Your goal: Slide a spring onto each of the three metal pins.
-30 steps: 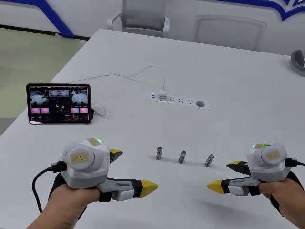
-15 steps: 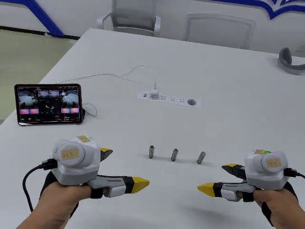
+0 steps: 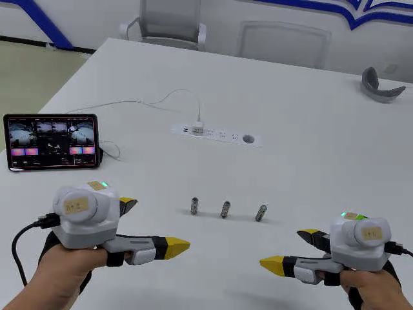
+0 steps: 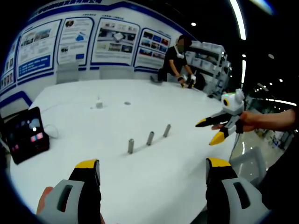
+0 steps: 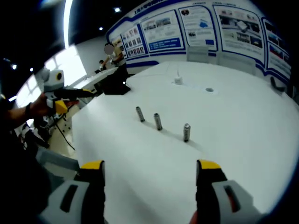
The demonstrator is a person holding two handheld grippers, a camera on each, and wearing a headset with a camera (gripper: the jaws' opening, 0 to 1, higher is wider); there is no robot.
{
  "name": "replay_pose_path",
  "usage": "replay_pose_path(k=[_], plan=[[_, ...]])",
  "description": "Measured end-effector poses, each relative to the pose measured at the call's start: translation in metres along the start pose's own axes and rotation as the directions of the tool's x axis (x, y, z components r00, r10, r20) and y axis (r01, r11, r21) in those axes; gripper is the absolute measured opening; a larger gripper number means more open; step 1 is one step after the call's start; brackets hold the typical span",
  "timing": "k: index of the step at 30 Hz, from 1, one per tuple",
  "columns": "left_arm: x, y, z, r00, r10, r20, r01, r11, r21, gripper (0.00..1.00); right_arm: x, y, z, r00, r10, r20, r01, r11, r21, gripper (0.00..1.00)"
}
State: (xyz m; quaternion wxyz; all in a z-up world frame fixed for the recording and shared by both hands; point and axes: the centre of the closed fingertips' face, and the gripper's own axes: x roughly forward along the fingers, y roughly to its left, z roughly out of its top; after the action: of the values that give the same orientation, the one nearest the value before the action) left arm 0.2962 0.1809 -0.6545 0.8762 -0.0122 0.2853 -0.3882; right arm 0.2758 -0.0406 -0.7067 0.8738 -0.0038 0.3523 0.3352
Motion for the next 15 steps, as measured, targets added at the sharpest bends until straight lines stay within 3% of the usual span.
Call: replay_pose_path(k=[10,15], plan=[[0.003,0.002,-0.004,1.0,-0.006,-0.001,0.006,1.0,-0.013,0.95,-0.007,0.011,0.009,0.9981,-0.003,0.061,0.001,1.0,0.03,0.85],[0.005,0.004,-0.009,0.9996,-0.014,-0.024,0.014,1.0,0.002,0.92,-0.007,0.011,0.009,0.9978,-0.005,0.065,0.003,0.999,0.039,0.86]])
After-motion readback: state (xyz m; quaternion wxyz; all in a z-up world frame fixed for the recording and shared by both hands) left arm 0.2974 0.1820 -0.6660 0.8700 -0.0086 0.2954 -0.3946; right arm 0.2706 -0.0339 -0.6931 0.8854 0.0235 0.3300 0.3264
